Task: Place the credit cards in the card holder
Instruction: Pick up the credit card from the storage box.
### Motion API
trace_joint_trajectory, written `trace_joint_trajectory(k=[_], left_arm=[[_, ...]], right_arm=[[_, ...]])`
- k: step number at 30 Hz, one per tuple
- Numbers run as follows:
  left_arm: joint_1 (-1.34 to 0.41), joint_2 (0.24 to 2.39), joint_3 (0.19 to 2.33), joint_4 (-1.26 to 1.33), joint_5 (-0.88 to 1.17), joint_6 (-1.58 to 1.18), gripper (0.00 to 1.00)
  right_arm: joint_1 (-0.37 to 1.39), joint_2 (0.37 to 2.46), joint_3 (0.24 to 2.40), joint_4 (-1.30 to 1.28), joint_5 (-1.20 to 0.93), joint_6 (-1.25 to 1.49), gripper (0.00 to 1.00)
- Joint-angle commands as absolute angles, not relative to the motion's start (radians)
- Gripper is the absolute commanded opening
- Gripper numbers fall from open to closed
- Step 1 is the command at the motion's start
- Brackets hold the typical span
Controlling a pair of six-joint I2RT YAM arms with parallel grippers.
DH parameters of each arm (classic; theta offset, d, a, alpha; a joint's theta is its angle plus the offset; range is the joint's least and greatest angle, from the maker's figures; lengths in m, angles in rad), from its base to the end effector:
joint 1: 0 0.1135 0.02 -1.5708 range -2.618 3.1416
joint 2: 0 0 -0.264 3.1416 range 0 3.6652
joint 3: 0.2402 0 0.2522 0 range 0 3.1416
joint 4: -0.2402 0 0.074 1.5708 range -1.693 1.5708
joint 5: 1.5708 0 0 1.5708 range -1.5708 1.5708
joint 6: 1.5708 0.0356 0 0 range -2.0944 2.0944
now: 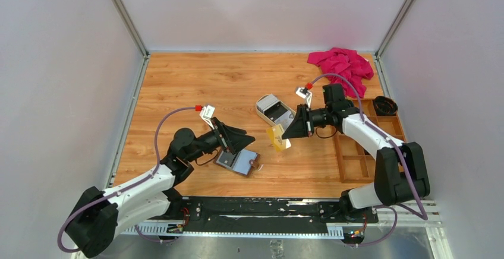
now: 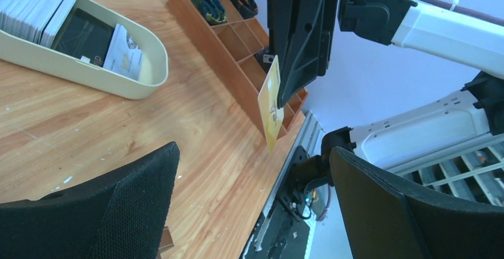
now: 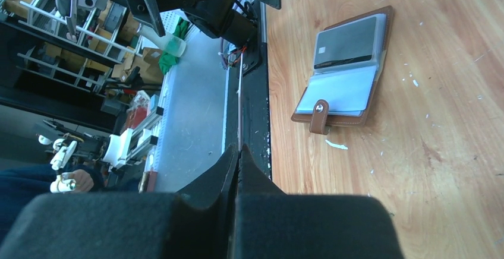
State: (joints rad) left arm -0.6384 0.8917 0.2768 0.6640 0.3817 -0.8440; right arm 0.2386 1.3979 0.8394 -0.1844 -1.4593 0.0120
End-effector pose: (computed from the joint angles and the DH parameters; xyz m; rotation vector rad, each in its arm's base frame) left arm 0.1493 -0.1273 0.2319 0.1672 1.7106 -1.4346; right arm 0.2555 0.0986 0.2419 -0.9496 1.7904 1.7772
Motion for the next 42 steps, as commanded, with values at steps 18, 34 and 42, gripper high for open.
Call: trace_joint_trajectory(k=[18, 34, 42], left_arm=[[-0.650, 1.046, 0.190, 1.003, 0.363, -0.971, 0.98], [-0.675, 1.334, 0.227, 1.355, 0.381, -1.092, 0.85], [-0.705, 1.502, 0.289, 1.484, 0.402, -1.156, 0.71]], right_arm=[[0.288, 1.455, 0.856, -0.174, -1.505, 0.056, 0.00], [0.292, 1.501, 0.877, -0.173, -1.539, 0.073, 0.00], [0.295, 1.518, 0.877, -0.173, -1.515, 0.075, 0.00]])
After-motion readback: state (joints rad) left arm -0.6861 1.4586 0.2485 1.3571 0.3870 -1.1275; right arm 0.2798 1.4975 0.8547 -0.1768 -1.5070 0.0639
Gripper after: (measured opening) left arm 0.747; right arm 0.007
